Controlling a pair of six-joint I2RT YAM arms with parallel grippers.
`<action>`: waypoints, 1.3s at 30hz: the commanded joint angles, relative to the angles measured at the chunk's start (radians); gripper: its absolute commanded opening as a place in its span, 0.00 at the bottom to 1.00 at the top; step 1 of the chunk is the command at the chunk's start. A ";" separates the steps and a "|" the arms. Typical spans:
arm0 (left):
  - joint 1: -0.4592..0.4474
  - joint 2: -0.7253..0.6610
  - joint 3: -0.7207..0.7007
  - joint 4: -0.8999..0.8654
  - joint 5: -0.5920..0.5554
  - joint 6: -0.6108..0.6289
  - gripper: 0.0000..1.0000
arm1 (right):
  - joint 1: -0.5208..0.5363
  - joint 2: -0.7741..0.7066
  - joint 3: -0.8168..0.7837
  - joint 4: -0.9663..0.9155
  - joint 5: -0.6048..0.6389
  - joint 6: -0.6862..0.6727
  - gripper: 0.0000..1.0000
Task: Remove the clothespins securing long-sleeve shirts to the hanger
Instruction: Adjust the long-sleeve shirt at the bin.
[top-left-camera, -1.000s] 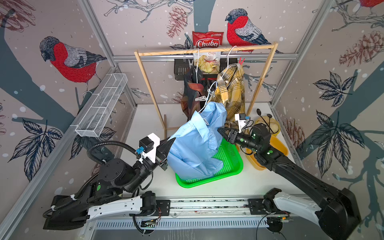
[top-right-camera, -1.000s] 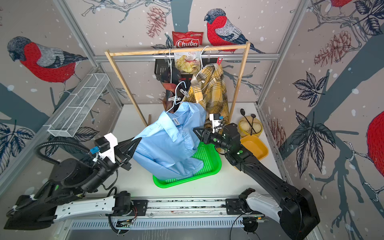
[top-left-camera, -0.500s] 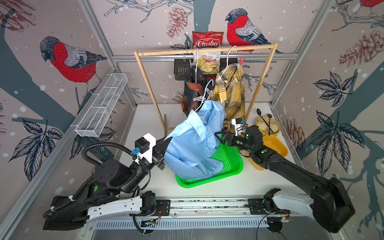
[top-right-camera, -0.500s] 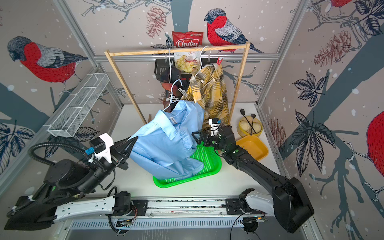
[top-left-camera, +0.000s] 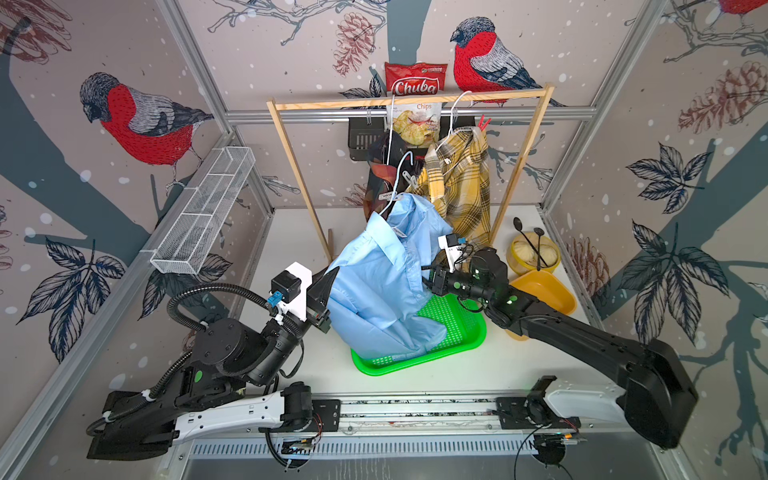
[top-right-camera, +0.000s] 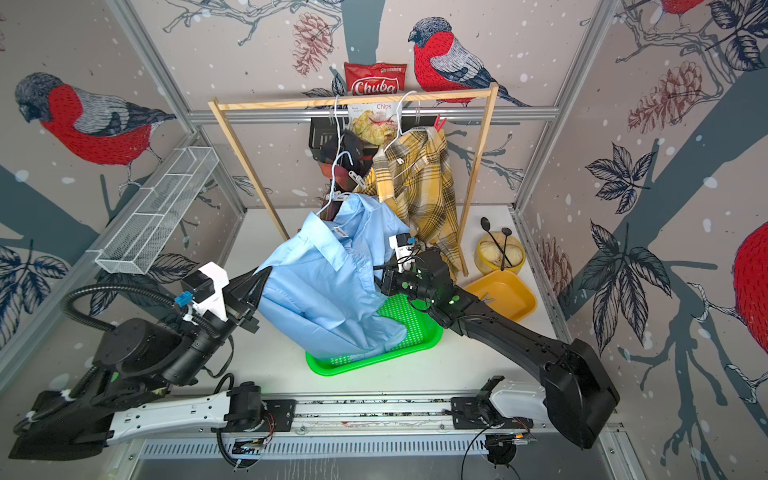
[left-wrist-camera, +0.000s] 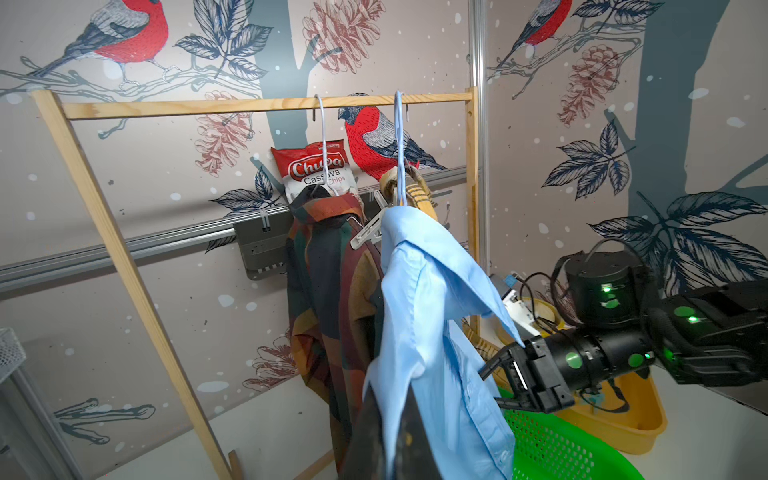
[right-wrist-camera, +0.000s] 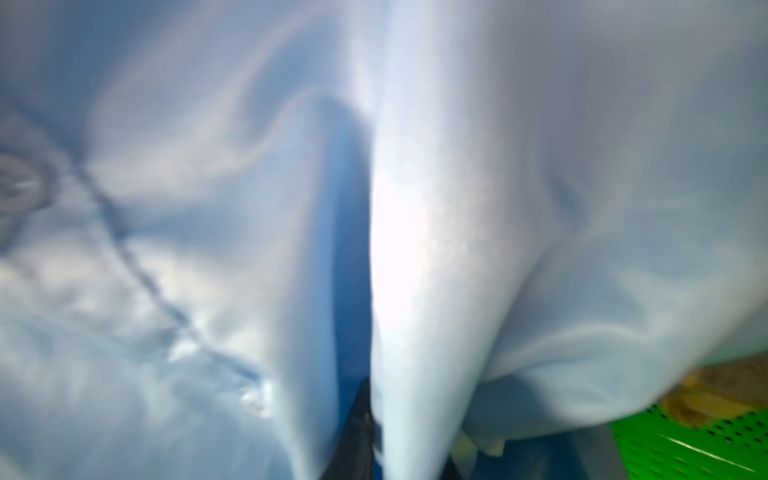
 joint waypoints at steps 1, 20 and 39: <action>0.001 -0.014 0.001 0.125 -0.083 0.062 0.00 | 0.063 -0.053 0.050 -0.086 0.117 -0.053 0.10; 0.001 -0.031 0.137 0.085 0.281 0.029 0.00 | 0.458 -0.119 0.435 -0.307 0.506 -0.276 0.00; 0.001 0.084 0.301 0.176 0.458 0.120 0.00 | 0.741 -0.117 0.669 -0.343 0.890 -0.546 0.00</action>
